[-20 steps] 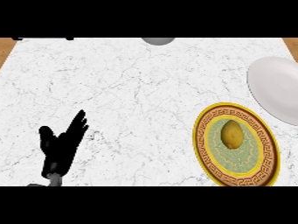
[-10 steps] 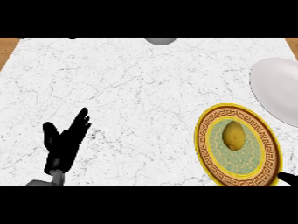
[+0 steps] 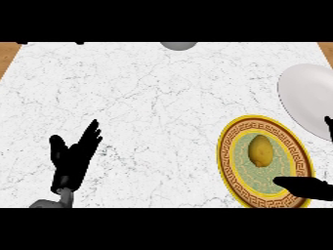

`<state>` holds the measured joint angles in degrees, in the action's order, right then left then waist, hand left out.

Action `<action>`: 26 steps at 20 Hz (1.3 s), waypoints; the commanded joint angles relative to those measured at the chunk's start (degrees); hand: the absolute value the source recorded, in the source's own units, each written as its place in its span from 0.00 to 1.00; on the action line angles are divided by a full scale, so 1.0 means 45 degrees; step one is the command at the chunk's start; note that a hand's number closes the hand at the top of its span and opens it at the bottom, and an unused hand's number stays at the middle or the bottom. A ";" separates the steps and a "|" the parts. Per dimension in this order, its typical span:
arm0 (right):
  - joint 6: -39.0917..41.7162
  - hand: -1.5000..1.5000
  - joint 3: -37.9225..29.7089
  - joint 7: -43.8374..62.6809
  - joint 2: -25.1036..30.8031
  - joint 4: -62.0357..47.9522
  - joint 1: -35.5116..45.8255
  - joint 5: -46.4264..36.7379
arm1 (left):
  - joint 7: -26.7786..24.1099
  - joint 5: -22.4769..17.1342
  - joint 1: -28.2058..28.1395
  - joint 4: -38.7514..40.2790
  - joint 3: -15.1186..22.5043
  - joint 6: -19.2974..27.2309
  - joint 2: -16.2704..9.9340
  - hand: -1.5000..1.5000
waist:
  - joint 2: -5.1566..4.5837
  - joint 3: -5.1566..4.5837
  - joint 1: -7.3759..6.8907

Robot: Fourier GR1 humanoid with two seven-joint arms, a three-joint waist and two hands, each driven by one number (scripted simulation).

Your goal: Pick the lemon from the plate and place it in the plate

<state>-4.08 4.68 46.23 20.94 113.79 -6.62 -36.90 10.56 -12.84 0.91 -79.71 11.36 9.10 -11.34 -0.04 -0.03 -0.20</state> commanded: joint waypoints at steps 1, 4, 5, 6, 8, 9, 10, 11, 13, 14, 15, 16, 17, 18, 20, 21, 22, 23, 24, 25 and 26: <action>0.0117 0.00 0.0209 -0.0358 -0.0666 -0.1275 0.0087 -0.0177 | 0.0272 -0.0073 -0.0662 -0.0765 -0.0184 -0.0422 -0.0211 0.50 | 0.0013 0.0009 0.0001; 0.0780 0.00 0.0113 0.0149 -0.1115 -0.1144 0.0726 -0.0049 | -0.0040 0.0133 -0.0841 -0.0668 -0.0524 -0.0559 -0.0103 0.50 | 0.0014 0.0007 0.0019; 0.0162 0.00 0.0654 0.0190 -0.1691 -0.2582 0.1723 -0.0666 | -0.0159 0.0302 -0.0229 0.0000 -0.0398 -0.0631 -0.0017 0.50 | -0.0003 0.0007 -0.0014; 0.0712 0.00 0.0092 0.0148 -0.1510 -0.2168 0.1874 -0.0116 | 0.0340 0.0290 -0.0603 -0.0618 -0.0378 -0.0219 0.0355 0.50 | 0.0009 0.0007 0.0003; 0.0408 0.00 -0.0136 -0.0855 -0.1596 -0.2345 0.1044 -0.0461 | 0.0078 0.0068 -0.0871 -0.0593 -0.0899 -0.1168 0.0006 0.50 | 0.0013 0.0007 0.0032; 0.0488 0.00 0.0866 0.0270 -0.2032 -0.1613 0.1167 -0.1267 | 0.0573 0.0659 -0.0092 -0.0551 -0.0304 -0.0286 0.0665 0.50 | 0.0013 0.0006 0.0047; 0.0639 0.00 0.0401 -0.0080 -0.2096 -0.1790 0.1363 -0.1008 | -0.0318 0.0799 -0.0670 -0.0043 -0.0662 -0.0690 0.0539 0.50 | 0.0013 0.0006 0.0039; 0.0807 0.00 -0.0149 -0.0715 -0.1727 -0.1949 0.0876 -0.0679 | -0.0081 0.0716 -0.1066 -0.0645 -0.0841 -0.0882 0.0250 0.50 | 0.0016 0.0007 0.0039; 0.0445 0.00 0.0771 0.0171 -0.2363 -0.2499 0.1488 -0.1841 | 0.0715 0.0316 -0.0301 -0.0671 -0.1136 -0.1234 -0.0037 0.50 | 0.0010 0.0006 0.0019; 0.0345 0.00 0.0944 0.0495 -0.2433 -0.3123 0.1798 -0.2347 | 0.0808 0.0631 0.0448 -0.0181 -0.0892 -0.0563 0.0574 0.50 | -0.0001 0.0005 0.0025; 0.0160 0.00 0.1015 0.0518 -0.2664 -0.3148 0.1829 -0.2650 | 0.0670 0.0705 0.0361 -0.0114 -0.0931 -0.0549 0.0752 0.50 | 0.0005 0.0006 0.0033; 0.0156 0.00 0.1461 0.1097 -0.2853 -0.2529 0.1238 -0.3143 | 0.0592 0.0349 -0.0573 -0.0896 -0.1071 -0.1433 -0.0022 0.50 | 0.0018 0.0005 0.0016; 0.0672 0.00 0.0332 0.0446 -0.2301 -0.3244 0.1793 -0.2208 | -0.0574 0.0993 -0.0326 0.0443 -0.0769 -0.0743 0.1033 0.50 | 0.0005 0.0005 0.0041; -0.0100 0.00 0.0944 -0.0003 -0.2580 -0.3285 0.0914 -0.2965 | 0.0034 0.0776 -0.0411 0.0030 -0.1133 -0.0971 0.0574 0.50 | 0.0011 0.0006 0.0045; 0.0416 0.00 0.0241 0.0204 -0.2433 -0.4070 0.1895 -0.2539 | 0.0573 0.0322 -0.0441 -0.0768 -0.1532 -0.1718 -0.0117 0.50 | 0.0010 0.0007 0.0017; 0.0440 0.00 0.0437 0.0214 -0.2484 -0.3188 0.1149 -0.2820 | -0.0259 0.1188 -0.0938 -0.0496 -0.0832 -0.0872 0.0960 0.50 | 0.0016 0.0006 0.0047; 0.0707 0.00 0.0324 0.0283 -0.2583 -0.3768 0.1622 -0.2768 | 0.0248 0.0883 -0.0049 0.0102 -0.1347 -0.1141 0.0806 0.50 | 0.0010 0.0006 0.0050; -0.0072 0.00 0.0489 -0.0335 -0.2734 -0.4189 0.1143 -0.3057 | 0.0666 0.0854 0.0028 -0.0322 -0.1521 -0.1231 0.0506 0.50 | 0.0011 0.0007 0.0050; 0.0742 0.00 -0.0154 -0.0095 -0.2610 -0.4883 0.2702 -0.2530 | 0.0860 0.0969 -0.0284 -0.0622 -0.1308 -0.1058 0.0756 0.50 | 0.0008 0.0008 0.0014; 0.0335 0.00 0.0023 0.0080 -0.3017 -0.4911 0.2470 -0.2792 | 0.0356 0.1327 -0.0623 -0.0416 -0.0932 -0.0999 0.1118 0.50 | 0.0010 0.0007 0.0022; 0.0343 0.00 0.0371 -0.0418 -0.3002 -0.4579 0.1569 -0.2751 | 0.0944 0.1227 -0.0133 -0.0760 -0.1227 -0.0889 0.1001 0.50 | 0.0013 0.0008 0.0043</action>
<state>-2.36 6.11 46.23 8.61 94.88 1.61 -49.07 12.89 -8.30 -0.61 -81.84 6.22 4.51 -7.79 0.01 -0.01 -0.06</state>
